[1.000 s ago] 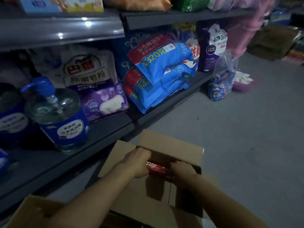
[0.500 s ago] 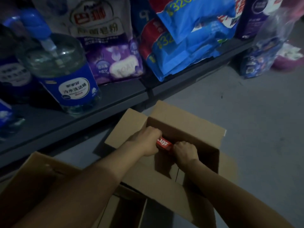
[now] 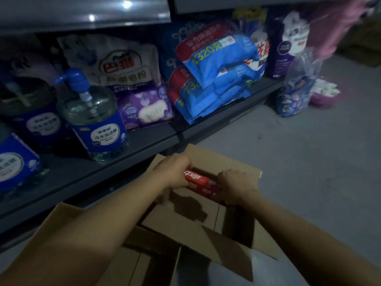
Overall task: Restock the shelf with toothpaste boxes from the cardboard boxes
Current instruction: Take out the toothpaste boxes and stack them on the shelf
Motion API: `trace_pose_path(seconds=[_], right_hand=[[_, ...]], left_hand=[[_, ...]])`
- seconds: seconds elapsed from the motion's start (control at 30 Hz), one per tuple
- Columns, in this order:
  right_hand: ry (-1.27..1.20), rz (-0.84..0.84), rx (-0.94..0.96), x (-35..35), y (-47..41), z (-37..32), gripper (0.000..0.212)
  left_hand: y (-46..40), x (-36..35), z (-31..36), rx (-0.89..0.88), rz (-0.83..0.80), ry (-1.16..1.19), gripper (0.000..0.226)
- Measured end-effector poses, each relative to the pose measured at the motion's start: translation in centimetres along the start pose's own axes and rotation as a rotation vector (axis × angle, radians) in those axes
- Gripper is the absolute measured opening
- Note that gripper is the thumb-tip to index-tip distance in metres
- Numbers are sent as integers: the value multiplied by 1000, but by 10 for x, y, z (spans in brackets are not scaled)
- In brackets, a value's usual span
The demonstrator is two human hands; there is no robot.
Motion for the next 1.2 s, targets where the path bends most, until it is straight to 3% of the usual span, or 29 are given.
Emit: trace_pose_path(seconds=[0.3, 0.47, 0.57, 0.7, 0.83, 0.97, 1.2], right_hand=[[35, 119, 135, 153, 69, -26, 26], [67, 286, 216, 243, 96, -73, 15], [-14, 345, 310, 300, 109, -110, 12], [-162, 422, 435, 375, 121, -155, 24], [-182, 503, 562, 429, 120, -204, 24], [-175, 579, 632, 467, 109, -259, 25], [-194, 551, 670, 500, 66, -354, 30]], left_hand=[[64, 125, 9, -143, 145, -116, 43], [121, 212, -4, -168, 213, -175, 43], [160, 271, -18, -135, 288, -184, 39], [215, 347, -36, -84, 408, -209, 33], [267, 409, -60, -2, 516, -210, 41], [306, 451, -100, 108, 538, -143, 45], [332, 490, -189, 239, 615, -50, 44]])
Point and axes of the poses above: each hand's wrist, its own y-axis away from the middle knuckle, its own x-axis out of the back of the hand, z = x × y, the point moved 6 cm from there along -y, towards the middle knuckle, and after that the axes turned 1 degree about x, right-handed, at the moved point
